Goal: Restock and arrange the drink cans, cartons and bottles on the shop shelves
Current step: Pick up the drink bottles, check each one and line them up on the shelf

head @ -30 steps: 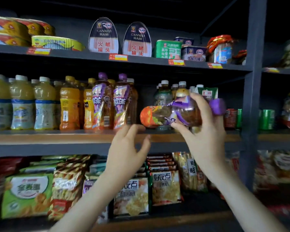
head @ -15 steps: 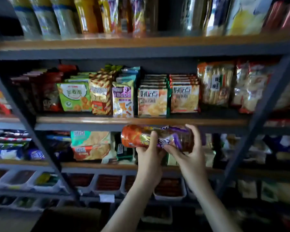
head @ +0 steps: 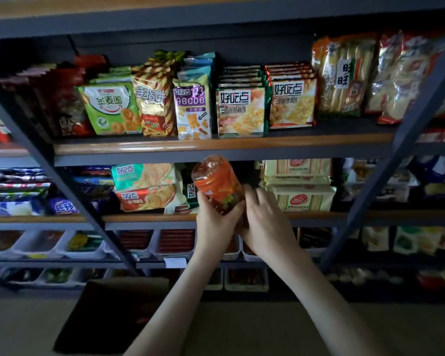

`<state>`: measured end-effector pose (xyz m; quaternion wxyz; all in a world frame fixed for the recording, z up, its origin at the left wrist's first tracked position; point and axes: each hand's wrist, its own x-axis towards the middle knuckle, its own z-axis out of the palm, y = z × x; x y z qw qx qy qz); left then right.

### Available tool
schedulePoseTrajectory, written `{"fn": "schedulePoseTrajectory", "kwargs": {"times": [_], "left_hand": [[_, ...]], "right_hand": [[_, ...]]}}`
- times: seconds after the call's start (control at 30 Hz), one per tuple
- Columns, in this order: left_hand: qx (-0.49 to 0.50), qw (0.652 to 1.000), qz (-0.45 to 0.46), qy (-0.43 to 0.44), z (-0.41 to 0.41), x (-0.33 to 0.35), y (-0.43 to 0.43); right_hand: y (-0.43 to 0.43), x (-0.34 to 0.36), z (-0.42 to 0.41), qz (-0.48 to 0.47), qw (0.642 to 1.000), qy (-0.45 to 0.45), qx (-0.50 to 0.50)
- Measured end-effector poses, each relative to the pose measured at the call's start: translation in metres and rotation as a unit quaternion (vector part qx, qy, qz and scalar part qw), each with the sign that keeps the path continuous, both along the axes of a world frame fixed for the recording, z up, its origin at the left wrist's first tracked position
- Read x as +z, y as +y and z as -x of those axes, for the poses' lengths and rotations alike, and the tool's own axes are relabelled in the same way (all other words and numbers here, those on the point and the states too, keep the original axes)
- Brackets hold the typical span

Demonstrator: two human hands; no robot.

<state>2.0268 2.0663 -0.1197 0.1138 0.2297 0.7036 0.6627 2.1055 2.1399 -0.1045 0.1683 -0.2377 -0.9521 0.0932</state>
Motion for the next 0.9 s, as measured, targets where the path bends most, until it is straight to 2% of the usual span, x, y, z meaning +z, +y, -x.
{"fn": "schedulePoseTrajectory", "kwargs": {"times": [0.07, 0.2, 0.37, 0.5, 0.6, 0.67, 0.8, 0.9], "left_hand": [[-0.016, 0.999, 0.025, 0.015, 0.004, -0.002, -0.005], [-0.043, 0.997, 0.060, 0.038, 0.008, -0.004, -0.014], [-0.081, 0.988, 0.105, 0.077, 0.012, -0.009, -0.020], [-0.101, 0.982, 0.111, 0.115, 0.020, -0.009, -0.022], [-0.120, 0.979, 0.116, 0.119, 0.027, -0.006, -0.020], [-0.127, 0.981, 0.104, 0.106, 0.031, -0.003, -0.018], [-0.167, 0.985, 0.045, -0.016, 0.041, 0.002, -0.017], [-0.214, 0.971, 0.024, -0.101, 0.046, 0.011, -0.019]], "right_hand": [[0.000, -0.008, 0.007, 0.047, 0.998, 0.025, 0.039], [0.000, -0.007, 0.011, 0.157, 0.983, 0.086, 0.044], [0.005, -0.019, 0.009, 0.206, 0.970, 0.114, 0.059], [0.021, -0.023, -0.002, 0.248, 0.958, 0.090, 0.115], [0.028, -0.021, -0.010, 0.176, 0.972, 0.090, 0.130], [0.031, -0.020, -0.013, 0.086, 0.977, 0.123, 0.149], [0.040, -0.022, -0.017, -0.088, 0.968, 0.099, 0.213], [0.044, -0.028, -0.013, -0.095, 0.967, 0.068, 0.226]]}}
